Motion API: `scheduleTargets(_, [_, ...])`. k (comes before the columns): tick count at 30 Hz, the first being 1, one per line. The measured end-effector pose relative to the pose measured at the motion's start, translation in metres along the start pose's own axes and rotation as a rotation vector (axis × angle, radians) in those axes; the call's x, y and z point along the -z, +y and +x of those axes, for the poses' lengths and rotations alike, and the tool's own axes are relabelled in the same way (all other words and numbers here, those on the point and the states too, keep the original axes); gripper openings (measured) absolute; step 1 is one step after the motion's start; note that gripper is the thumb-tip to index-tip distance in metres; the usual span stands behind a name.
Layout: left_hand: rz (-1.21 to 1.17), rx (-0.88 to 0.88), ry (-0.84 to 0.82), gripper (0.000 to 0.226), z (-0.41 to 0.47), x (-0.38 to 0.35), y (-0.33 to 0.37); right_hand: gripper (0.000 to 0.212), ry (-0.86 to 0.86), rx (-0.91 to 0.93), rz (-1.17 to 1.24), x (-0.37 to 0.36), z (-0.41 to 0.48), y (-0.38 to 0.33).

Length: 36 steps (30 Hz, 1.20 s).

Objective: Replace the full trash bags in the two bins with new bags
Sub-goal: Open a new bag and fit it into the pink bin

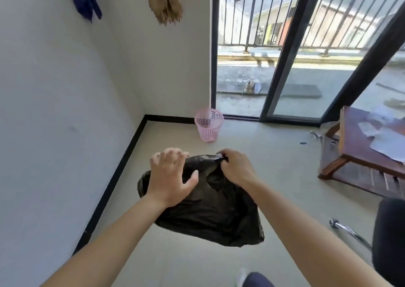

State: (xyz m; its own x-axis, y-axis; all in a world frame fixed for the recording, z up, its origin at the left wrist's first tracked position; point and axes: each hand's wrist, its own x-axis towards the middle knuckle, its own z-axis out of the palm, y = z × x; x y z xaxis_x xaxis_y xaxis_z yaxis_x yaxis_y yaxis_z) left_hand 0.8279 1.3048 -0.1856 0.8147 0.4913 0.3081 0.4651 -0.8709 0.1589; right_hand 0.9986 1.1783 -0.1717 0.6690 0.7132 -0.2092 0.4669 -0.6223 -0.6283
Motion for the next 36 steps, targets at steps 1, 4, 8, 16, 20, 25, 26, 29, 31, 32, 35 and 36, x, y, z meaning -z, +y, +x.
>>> scheduleTargets(1, [0.104,-0.035,-0.119,0.07,0.027,-0.012,-0.004,0.04,0.0,0.011,0.018,0.005,0.021,-0.002])
scheduleTargets(4, [0.256,0.019,-0.396,0.092,0.111,-0.052,-0.02,0.04,-0.009,0.048,0.048,0.019,0.088,0.001])
scheduleTargets(8, [0.156,0.15,-0.42,0.062,0.219,-0.106,-0.045,0.052,-0.072,0.105,-0.094,0.041,0.191,0.025])
scheduleTargets(16, [0.3,0.059,-0.316,0.039,0.398,-0.154,-0.118,0.064,-0.284,-0.295,-0.466,0.099,0.419,0.048])
scheduleTargets(20, [0.367,0.185,-0.43,0.031,0.477,-0.177,-0.166,0.036,-0.244,-0.315,-0.54,0.092,0.51,0.02])
scheduleTargets(25, [0.09,0.27,-0.618,0.014,0.586,-0.241,-0.227,0.031,-0.228,-0.422,-0.407,0.07,0.62,0.009])
scheduleTargets(26, [-0.027,0.298,-0.635,0.022,0.606,-0.255,-0.236,0.032,-0.237,-0.44,-0.337,0.066,0.641,0.008])
scheduleTargets(29, [-0.416,0.365,-0.692,0.052,0.664,-0.285,-0.257,0.059,-0.222,-0.475,-0.111,0.061,0.701,-0.004])
scheduleTargets(31, [-0.574,0.352,-0.72,0.064,0.7,-0.296,-0.268,0.076,-0.131,-0.459,0.037,0.059,0.733,-0.016])
scheduleTargets(32, [-0.624,0.37,-0.707,0.065,0.717,-0.303,-0.273,0.079,-0.059,-0.436,0.096,0.058,0.747,-0.022])
scheduleTargets(35, [-0.662,0.492,-0.628,0.057,0.759,-0.336,-0.29,0.078,0.179,-0.36,0.203,0.05,0.784,-0.027])
scheduleTargets(36, [-0.676,0.525,-0.617,0.052,0.769,-0.349,-0.294,0.076,0.257,-0.338,0.218,0.047,0.795,-0.026])
